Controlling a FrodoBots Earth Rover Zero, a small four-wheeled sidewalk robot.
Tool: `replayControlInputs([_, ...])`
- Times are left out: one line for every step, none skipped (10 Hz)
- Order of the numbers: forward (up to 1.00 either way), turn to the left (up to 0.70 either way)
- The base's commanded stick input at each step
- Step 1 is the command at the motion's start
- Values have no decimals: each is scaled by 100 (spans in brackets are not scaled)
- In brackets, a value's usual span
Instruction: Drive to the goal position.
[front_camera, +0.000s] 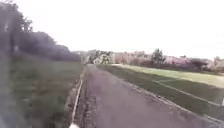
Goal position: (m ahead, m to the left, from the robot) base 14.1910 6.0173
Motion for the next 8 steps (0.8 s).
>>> replayControlInputs([70, 0])
replayControlInputs([70, 0])
replayControlInputs([70, 4])
replayControlInputs([70, 23])
replayControlInputs([70, 21])
replayControlInputs([70, 2])
replayControlInputs([70, 0])
replayControlInputs([70, 0])
